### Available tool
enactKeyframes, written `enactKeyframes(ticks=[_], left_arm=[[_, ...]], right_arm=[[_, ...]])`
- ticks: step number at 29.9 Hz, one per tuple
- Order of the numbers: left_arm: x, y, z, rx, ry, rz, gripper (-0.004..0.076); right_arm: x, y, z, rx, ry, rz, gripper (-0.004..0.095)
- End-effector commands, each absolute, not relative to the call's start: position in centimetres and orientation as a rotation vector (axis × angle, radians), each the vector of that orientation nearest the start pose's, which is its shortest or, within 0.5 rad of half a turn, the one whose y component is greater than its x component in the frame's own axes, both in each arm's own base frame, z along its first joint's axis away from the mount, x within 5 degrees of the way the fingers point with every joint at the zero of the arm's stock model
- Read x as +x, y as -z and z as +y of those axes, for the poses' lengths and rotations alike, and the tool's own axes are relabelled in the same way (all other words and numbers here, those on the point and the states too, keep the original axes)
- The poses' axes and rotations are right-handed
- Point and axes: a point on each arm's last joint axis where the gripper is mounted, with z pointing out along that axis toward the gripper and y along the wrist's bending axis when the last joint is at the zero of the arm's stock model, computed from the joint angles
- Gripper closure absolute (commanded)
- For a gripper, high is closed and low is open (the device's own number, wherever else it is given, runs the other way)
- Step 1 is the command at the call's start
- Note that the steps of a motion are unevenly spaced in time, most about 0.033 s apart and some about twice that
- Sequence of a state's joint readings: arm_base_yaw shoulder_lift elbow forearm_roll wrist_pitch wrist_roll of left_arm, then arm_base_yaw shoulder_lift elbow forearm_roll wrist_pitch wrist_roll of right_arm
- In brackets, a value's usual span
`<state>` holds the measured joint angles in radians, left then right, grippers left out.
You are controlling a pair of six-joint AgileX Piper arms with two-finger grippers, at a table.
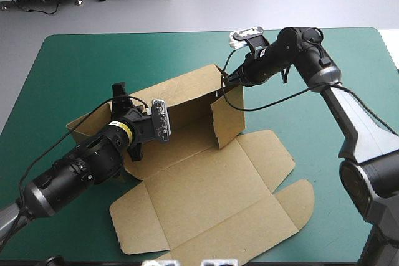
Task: Fold the box
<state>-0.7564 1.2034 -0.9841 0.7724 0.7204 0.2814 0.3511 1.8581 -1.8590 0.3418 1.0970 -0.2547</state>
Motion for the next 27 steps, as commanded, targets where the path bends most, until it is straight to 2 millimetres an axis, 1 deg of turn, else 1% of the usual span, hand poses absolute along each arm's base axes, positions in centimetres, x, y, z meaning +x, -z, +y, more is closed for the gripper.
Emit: enactKeyframes(ticks=[1,4,8,14,18,21,27], left_arm=[[20.6,-34.7,-14.1,1.441,-0.589,1.664,0.0729],[20.6,-34.7,-14.1,1.441,-0.589,1.664,0.0729],[20.6,-34.7,-14.1,1.441,-0.589,1.664,0.0729],[20.6,-34.7,-14.1,1.441,-0.589,1.664,0.0729],[20.6,-34.7,-14.1,1.441,-0.589,1.664,0.0729],[20.6,-34.7,-14.1,1.441,-0.589,1.665,0.0729],[20.6,-34.7,-14.1,1.437,-0.587,1.667,0.0729]], right_arm=[[35.7,-38.7,15.7,-0.637,-0.500,2.290,0.0912],[34.7,-37.8,15.3,-0.636,-0.494,2.240,0.0912],[33.1,-35.9,14.7,-0.651,-0.470,2.172,0.0912],[31.1,-34.3,14.2,-0.676,-0.471,2.009,0.0913],[30.1,-33.5,14.1,-0.707,-0.495,1.949,0.0913],[29.4,-33.2,14.0,-0.756,-0.473,1.917,0.0912],[29.0,-33.0,13.9,-0.838,-0.440,1.894,0.0912]])
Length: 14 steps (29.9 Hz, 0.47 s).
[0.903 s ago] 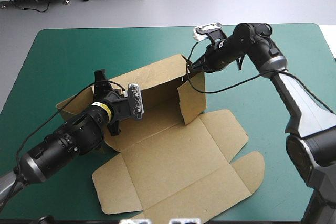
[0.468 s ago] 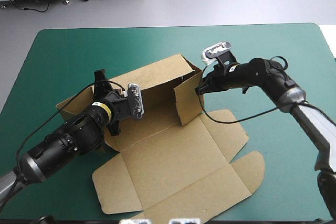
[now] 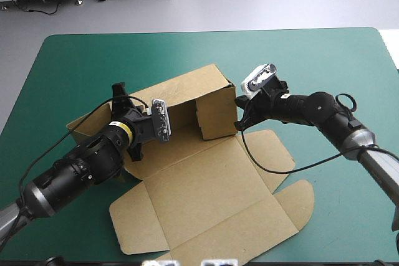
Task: Fold the box
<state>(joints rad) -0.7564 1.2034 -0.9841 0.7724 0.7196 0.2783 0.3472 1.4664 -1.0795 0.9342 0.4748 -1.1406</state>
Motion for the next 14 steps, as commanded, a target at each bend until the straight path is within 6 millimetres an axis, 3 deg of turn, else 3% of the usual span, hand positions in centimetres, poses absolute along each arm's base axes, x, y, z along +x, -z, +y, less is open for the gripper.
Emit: enactKeyframes(ticks=[1,6,9,12,14], left_arm=[[20.60,-34.68,-14.05,1.437,-0.587,1.667,0.0729],[20.60,-34.68,-14.05,1.437,-0.587,1.667,0.0729],[20.60,-34.68,-14.05,1.437,-0.587,1.667,0.0729],[20.60,-34.68,-14.05,1.437,-0.587,1.667,0.0729],[20.60,-34.67,-14.04,1.437,-0.588,1.669,0.0729]], right_arm=[[28.91,-32.94,13.94,-0.849,-0.440,1.892,0.0912],[28.82,-32.90,14.00,-0.906,-0.418,1.868,0.0901],[28.62,-32.81,14.12,-0.942,-0.430,1.865,0.0830],[28.52,-32.76,14.18,-0.953,-0.441,1.869,0.0686],[28.50,-32.75,14.19,-0.955,-0.443,1.869,0.0535]])
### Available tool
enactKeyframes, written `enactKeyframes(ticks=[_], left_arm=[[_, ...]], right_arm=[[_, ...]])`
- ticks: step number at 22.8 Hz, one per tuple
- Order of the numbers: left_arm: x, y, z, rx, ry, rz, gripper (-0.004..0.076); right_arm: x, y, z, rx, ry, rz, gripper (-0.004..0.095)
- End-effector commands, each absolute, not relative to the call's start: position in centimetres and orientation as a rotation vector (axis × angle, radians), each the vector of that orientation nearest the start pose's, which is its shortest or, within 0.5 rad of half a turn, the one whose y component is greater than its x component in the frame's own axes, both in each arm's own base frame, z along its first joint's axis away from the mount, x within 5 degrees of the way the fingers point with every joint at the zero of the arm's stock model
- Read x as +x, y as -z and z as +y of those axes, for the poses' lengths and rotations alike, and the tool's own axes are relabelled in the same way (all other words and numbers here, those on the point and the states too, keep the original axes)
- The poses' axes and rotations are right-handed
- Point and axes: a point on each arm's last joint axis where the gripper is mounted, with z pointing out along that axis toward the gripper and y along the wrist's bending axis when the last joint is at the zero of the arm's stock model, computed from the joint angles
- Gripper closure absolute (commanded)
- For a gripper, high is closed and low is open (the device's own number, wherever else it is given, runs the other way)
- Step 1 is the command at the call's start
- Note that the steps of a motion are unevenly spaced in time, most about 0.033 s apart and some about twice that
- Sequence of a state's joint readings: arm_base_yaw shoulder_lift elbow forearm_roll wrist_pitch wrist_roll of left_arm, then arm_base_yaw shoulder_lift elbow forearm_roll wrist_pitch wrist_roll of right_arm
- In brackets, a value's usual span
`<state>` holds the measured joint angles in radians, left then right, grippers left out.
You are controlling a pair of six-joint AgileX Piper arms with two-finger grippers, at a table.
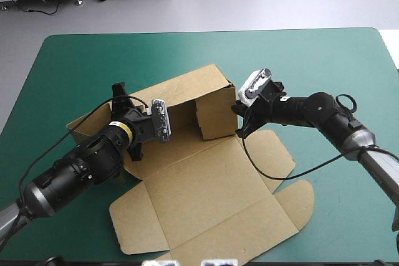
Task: Fold the box
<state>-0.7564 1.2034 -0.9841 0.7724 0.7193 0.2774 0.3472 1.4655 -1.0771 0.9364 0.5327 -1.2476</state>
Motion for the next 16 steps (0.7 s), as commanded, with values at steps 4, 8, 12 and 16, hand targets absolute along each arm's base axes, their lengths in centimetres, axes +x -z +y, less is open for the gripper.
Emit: enactKeyframes(ticks=[4,8,12,16], left_arm=[[20.6,-34.7,-14.0,1.437,-0.588,1.669,0.0729],[20.6,-34.7,-14.0,1.437,-0.588,1.669,0.0729],[20.6,-34.7,-14.0,1.429,-0.586,1.672,0.0729],[20.7,-34.8,-13.9,1.427,-0.609,1.666,0.0729]], right_arm=[[28.6,-32.7,14.2,-0.944,-0.436,1.868,0.0295],[28.7,-32.6,15.0,-0.945,-0.419,1.843,0.0284],[29.0,-31.9,16.3,-0.948,-0.402,1.840,0.0285],[30.1,-31.4,17.0,-0.833,-0.336,1.833,0.0299]])
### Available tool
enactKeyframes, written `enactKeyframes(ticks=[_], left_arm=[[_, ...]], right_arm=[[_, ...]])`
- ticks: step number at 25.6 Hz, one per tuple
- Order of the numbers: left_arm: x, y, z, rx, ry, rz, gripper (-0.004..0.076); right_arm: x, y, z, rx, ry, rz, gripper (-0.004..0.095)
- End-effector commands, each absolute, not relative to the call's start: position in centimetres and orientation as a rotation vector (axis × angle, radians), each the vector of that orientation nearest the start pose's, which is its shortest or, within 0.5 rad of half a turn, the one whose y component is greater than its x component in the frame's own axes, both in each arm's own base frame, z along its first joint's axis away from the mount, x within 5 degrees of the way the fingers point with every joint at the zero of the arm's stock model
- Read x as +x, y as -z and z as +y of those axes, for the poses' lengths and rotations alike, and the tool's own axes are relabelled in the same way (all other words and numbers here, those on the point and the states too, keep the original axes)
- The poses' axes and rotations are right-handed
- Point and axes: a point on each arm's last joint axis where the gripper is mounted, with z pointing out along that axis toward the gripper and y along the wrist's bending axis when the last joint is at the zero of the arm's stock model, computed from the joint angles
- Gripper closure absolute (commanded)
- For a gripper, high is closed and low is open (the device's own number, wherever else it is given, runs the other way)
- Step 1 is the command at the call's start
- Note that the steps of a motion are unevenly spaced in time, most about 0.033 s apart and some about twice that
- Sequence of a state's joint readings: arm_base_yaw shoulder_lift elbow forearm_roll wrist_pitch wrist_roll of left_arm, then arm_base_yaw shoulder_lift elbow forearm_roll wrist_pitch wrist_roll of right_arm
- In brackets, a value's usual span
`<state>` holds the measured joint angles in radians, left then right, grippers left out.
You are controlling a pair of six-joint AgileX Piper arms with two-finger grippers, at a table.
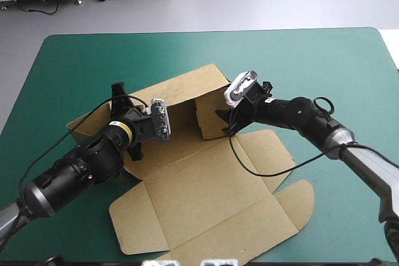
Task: Fold the box
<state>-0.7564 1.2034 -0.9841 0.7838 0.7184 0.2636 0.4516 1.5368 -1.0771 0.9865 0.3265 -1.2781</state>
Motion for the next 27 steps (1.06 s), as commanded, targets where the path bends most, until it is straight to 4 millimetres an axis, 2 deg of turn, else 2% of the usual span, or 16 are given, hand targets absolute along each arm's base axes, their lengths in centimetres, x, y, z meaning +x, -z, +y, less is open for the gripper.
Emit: enactKeyframes(ticks=[1,5,7,10,11,15,24,27], left_arm=[[20.7,-34.9,-14.0,1.415,-0.606,1.659,0.0729],[20.9,-35.1,-14.1,1.386,-0.610,1.634,0.0729],[20.9,-35.1,-14.0,1.381,-0.609,1.636,0.0729],[20.9,-35.1,-14.0,1.380,-0.608,1.637,0.0729],[20.9,-35.1,-14.0,1.380,-0.608,1.637,0.0729],[20.9,-35.2,-14.0,1.380,-0.610,1.636,0.0729],[20.8,-35.0,-13.7,1.381,-0.634,1.673,0.0724],[20.6,-34.8,-13.7,1.387,-0.637,1.710,0.0655]], right_arm=[[30.2,-31.4,17.0,-0.810,-0.335,1.834,0.0311],[30.9,-30.3,17.3,-0.772,-0.331,1.864,0.0398],[31.2,-29.4,18.0,-0.773,-0.343,1.883,0.0406],[31.1,-29.1,18.8,-0.770,-0.344,1.874,0.0419],[30.9,-29.2,19.2,-0.784,-0.327,1.859,0.0466],[30.2,-29.3,20.5,-0.809,-0.339,1.840,0.0913],[30.0,-29.4,20.8,-0.792,-0.323,1.832,0.0913],[30.1,-29.5,20.8,-0.780,-0.322,1.832,0.0913]])
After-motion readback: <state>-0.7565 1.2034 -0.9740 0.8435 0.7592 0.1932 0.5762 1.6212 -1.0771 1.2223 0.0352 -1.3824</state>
